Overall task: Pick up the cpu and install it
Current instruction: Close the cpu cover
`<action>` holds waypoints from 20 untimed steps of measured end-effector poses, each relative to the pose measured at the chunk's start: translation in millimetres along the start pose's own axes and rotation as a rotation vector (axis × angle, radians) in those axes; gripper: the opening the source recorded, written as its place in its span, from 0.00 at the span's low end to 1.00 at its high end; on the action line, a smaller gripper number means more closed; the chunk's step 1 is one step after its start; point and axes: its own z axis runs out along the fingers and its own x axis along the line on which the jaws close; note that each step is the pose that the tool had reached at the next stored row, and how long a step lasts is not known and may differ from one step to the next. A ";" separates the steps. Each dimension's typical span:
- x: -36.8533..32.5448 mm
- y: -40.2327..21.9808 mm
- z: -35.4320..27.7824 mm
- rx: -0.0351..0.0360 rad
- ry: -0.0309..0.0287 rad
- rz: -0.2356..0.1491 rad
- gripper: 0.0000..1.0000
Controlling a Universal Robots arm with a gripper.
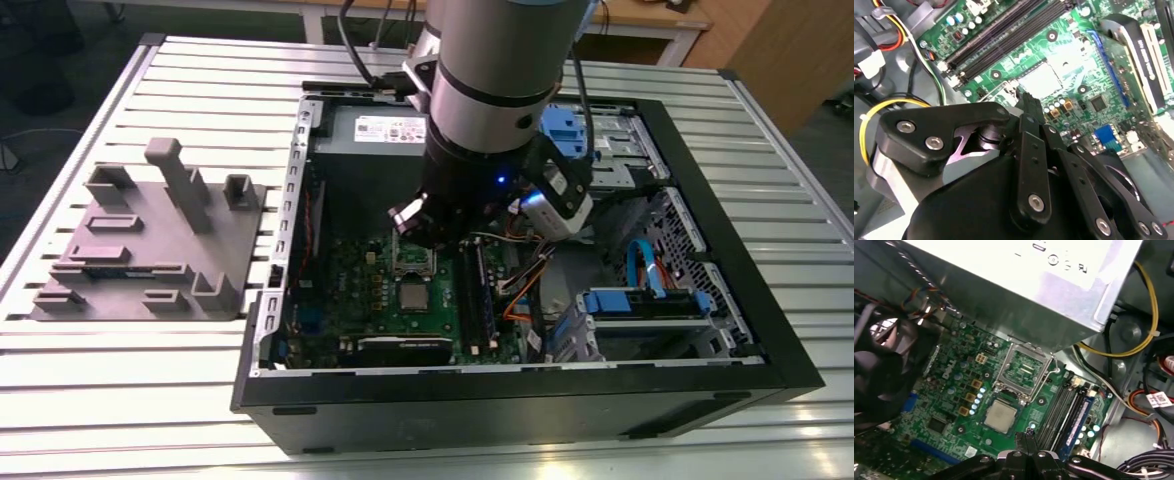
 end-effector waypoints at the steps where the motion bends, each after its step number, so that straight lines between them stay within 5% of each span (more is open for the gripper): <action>1: -1.3 0.3 0.3 0.0000 0.0001 0.000 0.10; 20: -8.4 5.5 1.7 -0.0002 0.0001 0.000 0.10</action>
